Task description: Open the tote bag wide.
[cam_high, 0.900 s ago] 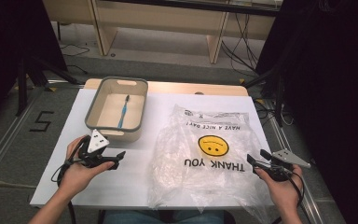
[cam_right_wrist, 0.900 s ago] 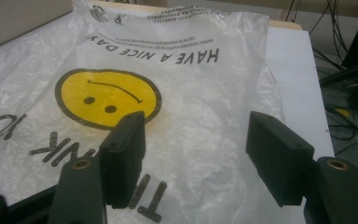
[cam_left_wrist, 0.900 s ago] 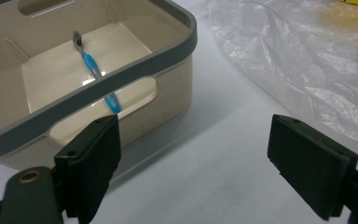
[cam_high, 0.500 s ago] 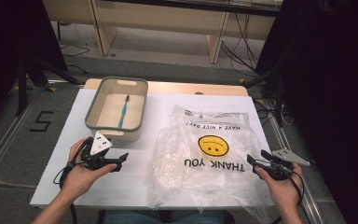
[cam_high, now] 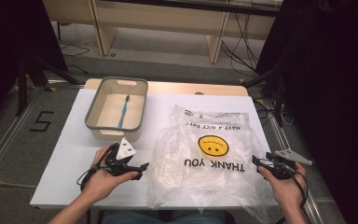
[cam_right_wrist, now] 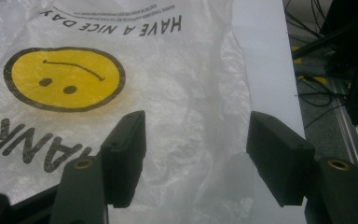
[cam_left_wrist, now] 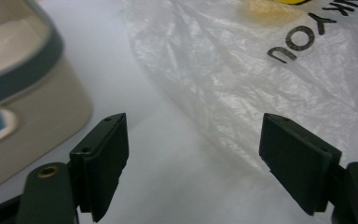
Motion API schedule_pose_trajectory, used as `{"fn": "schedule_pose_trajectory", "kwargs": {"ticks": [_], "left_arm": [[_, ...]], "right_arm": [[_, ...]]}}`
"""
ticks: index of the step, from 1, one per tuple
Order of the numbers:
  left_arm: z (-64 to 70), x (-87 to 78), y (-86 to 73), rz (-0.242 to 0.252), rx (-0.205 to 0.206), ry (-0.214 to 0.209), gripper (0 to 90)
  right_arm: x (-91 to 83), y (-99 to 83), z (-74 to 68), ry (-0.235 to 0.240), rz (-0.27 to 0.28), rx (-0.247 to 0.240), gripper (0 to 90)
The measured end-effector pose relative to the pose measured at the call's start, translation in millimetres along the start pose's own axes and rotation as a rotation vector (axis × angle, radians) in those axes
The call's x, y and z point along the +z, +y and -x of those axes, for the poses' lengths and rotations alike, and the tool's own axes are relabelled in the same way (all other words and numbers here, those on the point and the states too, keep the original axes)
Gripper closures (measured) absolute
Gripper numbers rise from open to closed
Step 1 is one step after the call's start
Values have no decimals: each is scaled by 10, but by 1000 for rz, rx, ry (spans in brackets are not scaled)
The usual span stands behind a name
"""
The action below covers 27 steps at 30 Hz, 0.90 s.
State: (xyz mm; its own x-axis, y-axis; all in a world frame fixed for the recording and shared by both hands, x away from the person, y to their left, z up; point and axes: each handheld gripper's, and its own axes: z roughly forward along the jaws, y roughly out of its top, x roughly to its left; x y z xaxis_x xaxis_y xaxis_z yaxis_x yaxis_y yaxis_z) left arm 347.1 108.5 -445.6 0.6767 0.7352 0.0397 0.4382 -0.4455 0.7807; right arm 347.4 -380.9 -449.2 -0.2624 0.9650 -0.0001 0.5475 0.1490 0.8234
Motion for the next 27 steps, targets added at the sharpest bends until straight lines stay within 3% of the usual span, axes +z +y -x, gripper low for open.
{"fn": "schedule_pose_trajectory", "kwargs": {"ticks": [7,10,14,20,23,27], "left_arm": [[179,259,49,-74,9,-40,242],[218,340,60,-113,0,-56,241],[263,436,44,-140,-37,-100,229],[305,538,19,-173,-48,-74,234],[314,581,-12,-201,-27,-32,238],[306,604,-37,-223,-48,-26,238]], "right_arm": [[-9,2,13,-26,-53,0,429],[-7,-5,23,-33,-91,-5,447],[-13,-28,57,-47,-131,25,457],[-7,-58,94,-57,-179,58,460],[3,-71,97,-56,-201,67,459],[17,-80,90,-49,-222,74,464]]}}
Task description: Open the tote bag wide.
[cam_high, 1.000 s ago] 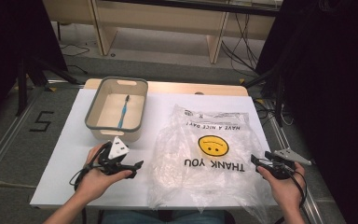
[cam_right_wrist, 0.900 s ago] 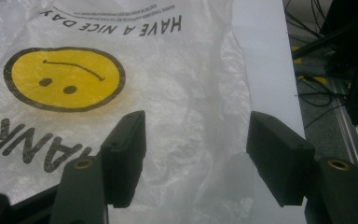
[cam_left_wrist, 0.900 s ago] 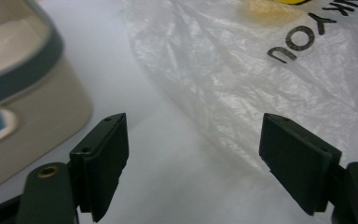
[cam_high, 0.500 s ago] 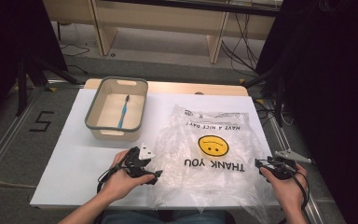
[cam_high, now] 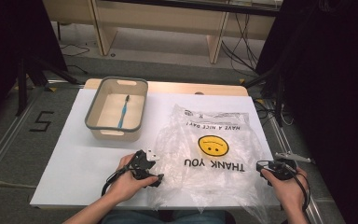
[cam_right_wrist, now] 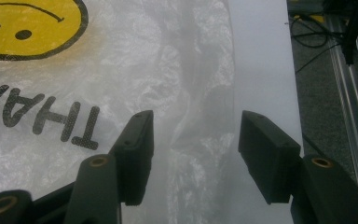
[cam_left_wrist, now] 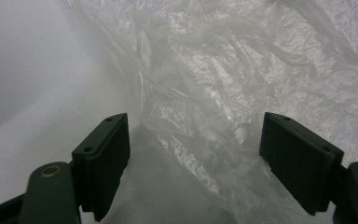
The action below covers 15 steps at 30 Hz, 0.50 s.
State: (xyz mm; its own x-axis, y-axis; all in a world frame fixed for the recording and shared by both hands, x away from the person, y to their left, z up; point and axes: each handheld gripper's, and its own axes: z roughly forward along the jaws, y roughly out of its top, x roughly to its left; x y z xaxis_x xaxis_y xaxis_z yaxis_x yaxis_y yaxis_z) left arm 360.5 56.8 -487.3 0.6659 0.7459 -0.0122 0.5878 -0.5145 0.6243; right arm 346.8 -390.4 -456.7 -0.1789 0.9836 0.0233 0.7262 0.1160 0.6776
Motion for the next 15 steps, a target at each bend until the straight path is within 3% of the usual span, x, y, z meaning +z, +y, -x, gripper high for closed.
{"fn": "schedule_pose_trajectory", "kwargs": {"ticks": [7,12,15], "left_arm": [[2,-3,26,-16,-23,4,304],[-20,-15,52,-24,-36,5,447],[-9,-21,61,-25,-24,9,541]], "right_arm": [[20,-4,-20,21,-48,20,552],[46,-15,-33,34,-80,17,603],[56,-18,-33,41,-97,18,643]]}}
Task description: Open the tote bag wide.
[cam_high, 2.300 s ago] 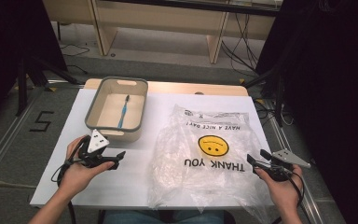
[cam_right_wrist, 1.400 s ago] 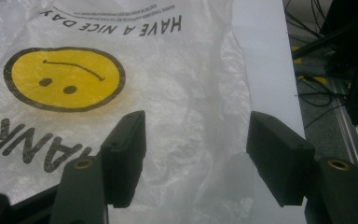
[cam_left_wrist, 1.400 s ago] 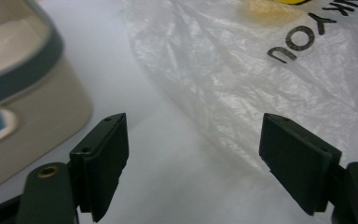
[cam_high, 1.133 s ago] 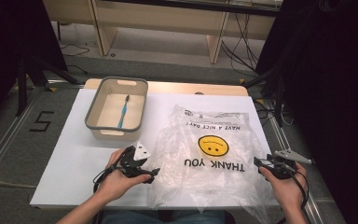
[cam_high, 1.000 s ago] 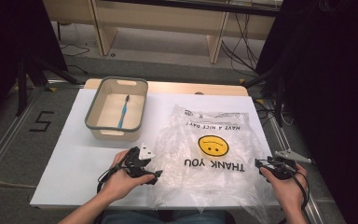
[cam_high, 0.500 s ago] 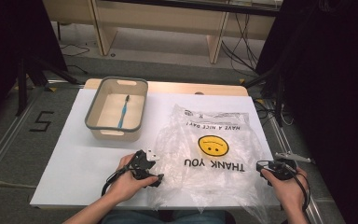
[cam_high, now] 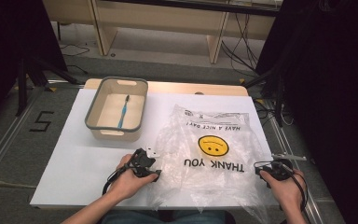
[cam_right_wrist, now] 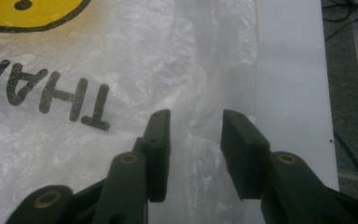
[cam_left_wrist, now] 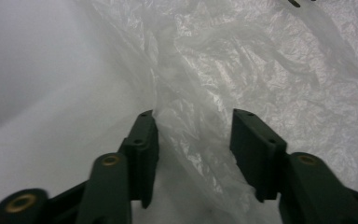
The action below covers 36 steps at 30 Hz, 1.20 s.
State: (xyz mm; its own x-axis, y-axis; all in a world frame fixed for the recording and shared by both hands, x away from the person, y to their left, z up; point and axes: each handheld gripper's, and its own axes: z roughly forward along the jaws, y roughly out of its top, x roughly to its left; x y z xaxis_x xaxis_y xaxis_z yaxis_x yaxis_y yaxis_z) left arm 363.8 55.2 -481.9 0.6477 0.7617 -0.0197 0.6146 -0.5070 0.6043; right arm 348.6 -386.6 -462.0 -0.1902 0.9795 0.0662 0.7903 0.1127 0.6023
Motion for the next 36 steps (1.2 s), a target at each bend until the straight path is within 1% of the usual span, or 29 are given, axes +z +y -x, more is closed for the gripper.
{"fn": "schedule_pose_trajectory", "kwargs": {"ticks": [1,3,4,7,10,11,13,16,18,20,22,24,28,29,31,32,35,36], "left_arm": [[6,-1,5,-2,11,1,572],[29,2,15,-3,17,-1,635],[35,0,24,-10,26,-1,658],[59,9,40,-11,28,-3,742],[67,14,53,-15,41,-6,820],[75,18,56,-15,37,-9,844],[74,20,62,-18,43,-9,870],[59,21,65,-14,37,-21,891],[40,19,68,-11,37,-27,893],[17,20,82,6,38,-11,893],[-20,11,115,16,34,-4,894],[-45,2,155,36,33,13,894],[-95,9,227,56,48,62,894],[-95,9,227,56,48,62,894],[-152,23,281,62,49,92,894],[-178,25,299,66,52,103,894],[-245,37,352,79,33,128,894],[-271,32,372,78,34,139,894]], "right_arm": [[6,-1,0,0,-3,-2,658],[10,-1,-2,8,-18,-4,686],[18,-2,-4,9,-18,-6,701],[27,-5,-8,20,-34,-12,745],[43,-13,-9,34,-43,-13,804],[44,-15,-12,38,-50,-12,822],[47,-13,-18,46,-53,-11,850],[48,-10,-20,50,-59,-12,894],[47,-10,-20,53,-61,-11,900],[43,-10,-16,55,-56,-15,900],[31,-7,-19,59,-56,-7,900],[22,-2,-27,59,-47,-3,900],[6,9,-46,65,-31,-2,900],[5,13,-53,71,-26,-3,900],[4,19,-73,75,-14,0,900],[-2,24,-84,86,-13,5,900],[3,39,-124,91,7,4,900],[4,46,-136,94,11,2,900]]}}
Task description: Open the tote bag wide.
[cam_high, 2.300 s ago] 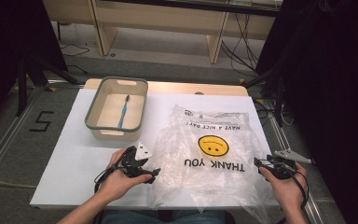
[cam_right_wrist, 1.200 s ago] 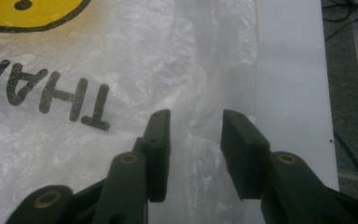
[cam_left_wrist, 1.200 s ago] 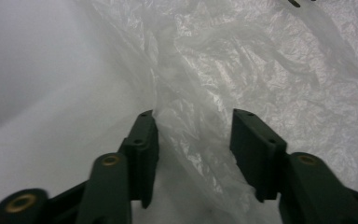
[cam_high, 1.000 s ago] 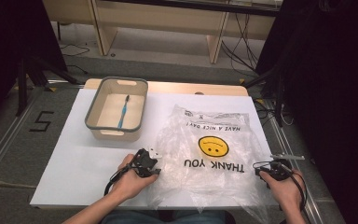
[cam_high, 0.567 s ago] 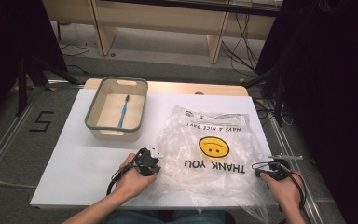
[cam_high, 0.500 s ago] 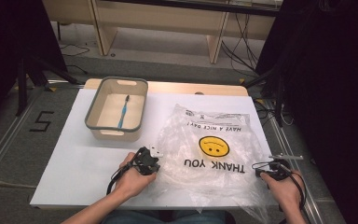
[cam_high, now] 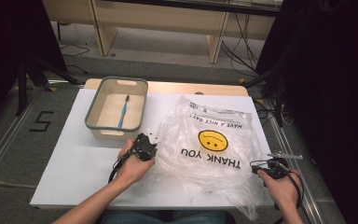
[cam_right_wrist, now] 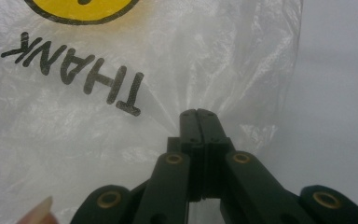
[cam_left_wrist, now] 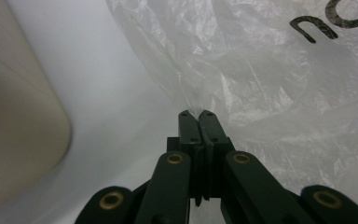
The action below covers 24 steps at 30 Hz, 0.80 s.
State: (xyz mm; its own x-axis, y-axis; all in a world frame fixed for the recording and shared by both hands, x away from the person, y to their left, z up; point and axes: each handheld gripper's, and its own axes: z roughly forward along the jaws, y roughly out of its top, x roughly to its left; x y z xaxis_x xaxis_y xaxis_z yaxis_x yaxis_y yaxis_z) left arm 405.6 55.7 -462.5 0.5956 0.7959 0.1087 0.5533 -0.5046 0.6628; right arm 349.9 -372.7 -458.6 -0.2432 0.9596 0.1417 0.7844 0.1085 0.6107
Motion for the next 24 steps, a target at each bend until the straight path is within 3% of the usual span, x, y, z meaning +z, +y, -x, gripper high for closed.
{"fn": "schedule_pose_trajectory", "kwargs": {"ticks": [10,16,24], "left_arm": [[-164,46,139,33,7,104,894],[-197,97,226,47,-11,117,893],[-224,138,280,70,-4,151,889]], "right_arm": [[84,107,-165,13,52,-26,900],[86,112,-233,29,69,-43,900],[136,145,-284,35,69,-54,900]]}}
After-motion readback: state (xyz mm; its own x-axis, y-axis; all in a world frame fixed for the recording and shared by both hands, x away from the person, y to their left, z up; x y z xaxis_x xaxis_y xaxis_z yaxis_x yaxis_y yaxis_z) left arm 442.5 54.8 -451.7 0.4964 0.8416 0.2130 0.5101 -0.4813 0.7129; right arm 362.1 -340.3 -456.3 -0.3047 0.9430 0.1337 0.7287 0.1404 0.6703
